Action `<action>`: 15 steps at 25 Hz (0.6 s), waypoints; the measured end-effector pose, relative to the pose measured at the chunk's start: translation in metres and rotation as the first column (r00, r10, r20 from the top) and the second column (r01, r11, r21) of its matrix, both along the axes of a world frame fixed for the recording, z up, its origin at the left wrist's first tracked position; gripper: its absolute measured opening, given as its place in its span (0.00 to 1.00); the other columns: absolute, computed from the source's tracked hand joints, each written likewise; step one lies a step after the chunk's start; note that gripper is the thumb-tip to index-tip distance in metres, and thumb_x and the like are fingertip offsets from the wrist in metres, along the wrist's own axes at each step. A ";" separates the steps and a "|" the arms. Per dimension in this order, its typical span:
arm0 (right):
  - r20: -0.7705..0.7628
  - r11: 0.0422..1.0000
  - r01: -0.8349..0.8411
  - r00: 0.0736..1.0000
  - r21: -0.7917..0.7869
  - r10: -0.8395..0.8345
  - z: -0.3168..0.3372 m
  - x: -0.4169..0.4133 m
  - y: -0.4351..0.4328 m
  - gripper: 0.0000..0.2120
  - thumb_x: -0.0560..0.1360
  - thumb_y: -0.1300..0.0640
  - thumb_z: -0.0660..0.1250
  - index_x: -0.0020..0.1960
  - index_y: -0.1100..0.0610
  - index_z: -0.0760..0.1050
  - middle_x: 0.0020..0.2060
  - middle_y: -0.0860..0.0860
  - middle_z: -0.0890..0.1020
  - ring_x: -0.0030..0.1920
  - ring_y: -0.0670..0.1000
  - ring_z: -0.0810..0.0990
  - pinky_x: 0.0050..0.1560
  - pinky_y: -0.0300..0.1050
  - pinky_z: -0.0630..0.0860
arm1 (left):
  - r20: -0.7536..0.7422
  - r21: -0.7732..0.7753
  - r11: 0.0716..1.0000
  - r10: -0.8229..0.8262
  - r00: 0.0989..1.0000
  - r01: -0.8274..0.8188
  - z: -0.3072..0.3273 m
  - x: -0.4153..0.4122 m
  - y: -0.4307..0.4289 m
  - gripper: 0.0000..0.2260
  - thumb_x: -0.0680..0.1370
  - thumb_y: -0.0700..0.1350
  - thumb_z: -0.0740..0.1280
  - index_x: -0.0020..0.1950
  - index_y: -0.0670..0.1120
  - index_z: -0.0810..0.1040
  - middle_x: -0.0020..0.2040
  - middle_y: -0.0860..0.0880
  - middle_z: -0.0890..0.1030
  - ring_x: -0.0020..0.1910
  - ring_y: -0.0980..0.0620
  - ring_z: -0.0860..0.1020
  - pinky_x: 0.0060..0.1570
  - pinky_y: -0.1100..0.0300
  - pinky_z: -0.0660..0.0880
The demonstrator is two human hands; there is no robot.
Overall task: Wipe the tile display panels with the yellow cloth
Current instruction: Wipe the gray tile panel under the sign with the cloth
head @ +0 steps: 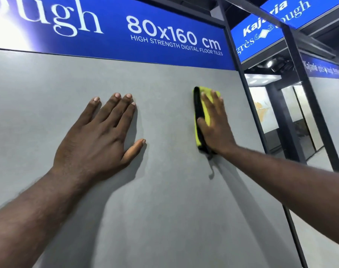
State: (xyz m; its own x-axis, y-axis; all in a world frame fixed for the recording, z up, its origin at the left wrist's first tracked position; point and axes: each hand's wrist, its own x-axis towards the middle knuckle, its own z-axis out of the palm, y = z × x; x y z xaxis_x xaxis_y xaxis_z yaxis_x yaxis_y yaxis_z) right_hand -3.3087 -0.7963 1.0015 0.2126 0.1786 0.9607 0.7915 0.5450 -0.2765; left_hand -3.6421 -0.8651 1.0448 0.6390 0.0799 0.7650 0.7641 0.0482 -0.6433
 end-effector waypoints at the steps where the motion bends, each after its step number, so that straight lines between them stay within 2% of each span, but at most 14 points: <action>1: -0.157 0.996 -0.046 0.987 -0.071 0.034 0.016 -0.002 -0.002 0.37 0.78 0.44 0.55 0.86 0.47 0.56 0.87 0.50 0.50 0.86 0.55 0.43 0.84 0.59 0.48 | 0.002 0.000 1.000 0.005 1.000 -0.005 0.000 0.001 0.000 0.39 0.85 0.66 0.50 0.87 0.39 0.60 0.87 0.42 0.59 0.87 0.42 0.58 0.85 0.38 0.54; 2: -0.192 0.994 -0.054 0.981 -0.093 0.035 0.023 -0.009 -0.003 0.38 0.77 0.43 0.55 0.86 0.46 0.56 0.87 0.50 0.49 0.86 0.55 0.43 0.85 0.59 0.48 | 0.004 -0.002 1.000 0.014 1.000 -0.014 -0.001 0.001 0.001 0.39 0.86 0.66 0.50 0.87 0.39 0.59 0.88 0.42 0.58 0.87 0.42 0.58 0.85 0.38 0.54; 3: -0.094 0.999 -0.018 0.995 -0.050 0.013 0.020 -0.019 -0.005 0.38 0.77 0.44 0.56 0.86 0.47 0.55 0.87 0.49 0.49 0.86 0.55 0.42 0.85 0.58 0.48 | 0.006 -0.002 1.000 0.017 1.000 -0.017 -0.001 0.001 0.001 0.39 0.86 0.66 0.49 0.87 0.39 0.59 0.88 0.42 0.58 0.87 0.42 0.57 0.85 0.38 0.53; 5: 0.271 0.997 0.012 0.962 0.076 -0.033 -0.011 -0.026 -0.004 0.37 0.79 0.47 0.60 0.86 0.47 0.55 0.87 0.48 0.49 0.86 0.54 0.41 0.85 0.57 0.50 | 0.009 0.001 1.000 0.010 1.000 -0.010 -0.001 0.002 0.001 0.39 0.85 0.66 0.49 0.87 0.40 0.59 0.88 0.42 0.58 0.87 0.42 0.57 0.85 0.38 0.53; 6: 0.363 0.995 0.009 0.931 0.095 -0.043 -0.023 -0.017 -0.003 0.36 0.80 0.48 0.61 0.86 0.47 0.55 0.87 0.47 0.49 0.86 0.54 0.41 0.84 0.59 0.52 | 0.008 0.003 1.000 0.012 1.000 -0.012 -0.002 0.003 0.000 0.39 0.85 0.66 0.50 0.87 0.40 0.59 0.88 0.42 0.58 0.87 0.42 0.57 0.85 0.38 0.53; 7: 0.343 0.996 0.017 0.938 0.086 -0.045 -0.023 -0.005 -0.002 0.37 0.80 0.47 0.61 0.86 0.46 0.54 0.87 0.47 0.49 0.86 0.53 0.41 0.83 0.63 0.52 | 0.008 0.003 1.000 0.011 1.000 -0.011 -0.002 0.003 0.000 0.39 0.85 0.66 0.50 0.87 0.40 0.59 0.88 0.42 0.58 0.87 0.42 0.57 0.85 0.38 0.53; 9: 0.059 0.998 0.057 0.997 -0.037 -0.055 0.001 0.004 -0.001 0.37 0.78 0.43 0.57 0.86 0.44 0.53 0.87 0.46 0.48 0.86 0.52 0.42 0.82 0.68 0.52 | 0.007 0.005 1.000 -0.003 1.000 0.003 -0.002 0.001 -0.001 0.39 0.85 0.66 0.50 0.87 0.40 0.59 0.88 0.42 0.58 0.87 0.42 0.58 0.85 0.38 0.53; 10: -0.062 0.995 0.024 0.998 -0.097 -0.031 0.017 -0.001 -0.005 0.38 0.77 0.42 0.55 0.86 0.43 0.52 0.87 0.46 0.47 0.86 0.53 0.42 0.82 0.69 0.50 | 0.006 0.006 1.000 -0.002 1.000 0.002 -0.001 0.001 -0.002 0.39 0.85 0.66 0.50 0.87 0.40 0.58 0.88 0.42 0.58 0.87 0.42 0.58 0.85 0.39 0.52; 11: -0.073 0.995 0.012 0.997 -0.101 -0.019 0.025 -0.010 -0.008 0.39 0.76 0.41 0.54 0.86 0.43 0.52 0.87 0.47 0.47 0.86 0.54 0.42 0.82 0.68 0.50 | 0.006 0.007 1.000 0.006 1.000 -0.006 -0.001 0.003 -0.002 0.39 0.85 0.66 0.50 0.88 0.40 0.58 0.88 0.42 0.58 0.87 0.42 0.57 0.85 0.39 0.52; 13: 0.185 0.999 0.024 0.982 0.033 -0.030 0.009 -0.027 -0.012 0.38 0.77 0.44 0.57 0.86 0.45 0.53 0.87 0.47 0.48 0.86 0.54 0.41 0.83 0.65 0.49 | 0.020 0.008 1.000 0.019 1.000 -0.019 -0.004 0.004 -0.001 0.39 0.85 0.66 0.50 0.88 0.40 0.58 0.88 0.42 0.57 0.87 0.42 0.57 0.85 0.39 0.52; 14: 0.329 0.996 0.017 0.943 0.085 -0.044 -0.011 -0.033 -0.012 0.38 0.78 0.45 0.59 0.86 0.46 0.54 0.87 0.47 0.48 0.86 0.53 0.41 0.83 0.64 0.49 | 0.026 0.004 1.000 0.019 0.999 -0.020 -0.004 0.004 -0.001 0.39 0.85 0.66 0.50 0.88 0.40 0.58 0.88 0.42 0.57 0.87 0.42 0.57 0.85 0.39 0.53; 15: 0.405 0.994 0.003 0.913 0.105 -0.046 -0.027 -0.030 -0.011 0.38 0.78 0.46 0.60 0.86 0.46 0.54 0.87 0.47 0.48 0.86 0.52 0.40 0.83 0.64 0.49 | 0.024 -0.002 1.000 0.023 0.999 -0.023 -0.006 0.003 -0.002 0.39 0.86 0.66 0.50 0.87 0.40 0.58 0.88 0.42 0.58 0.87 0.41 0.57 0.85 0.39 0.53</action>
State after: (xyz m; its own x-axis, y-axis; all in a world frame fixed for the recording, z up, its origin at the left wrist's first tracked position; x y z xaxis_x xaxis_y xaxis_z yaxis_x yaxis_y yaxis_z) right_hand -3.3390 -0.8073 0.9741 -0.1970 0.0770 0.9774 0.8372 0.5320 0.1268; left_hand -3.6393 -0.8670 1.0393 0.6183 0.0957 0.7801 0.7782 0.0646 -0.6247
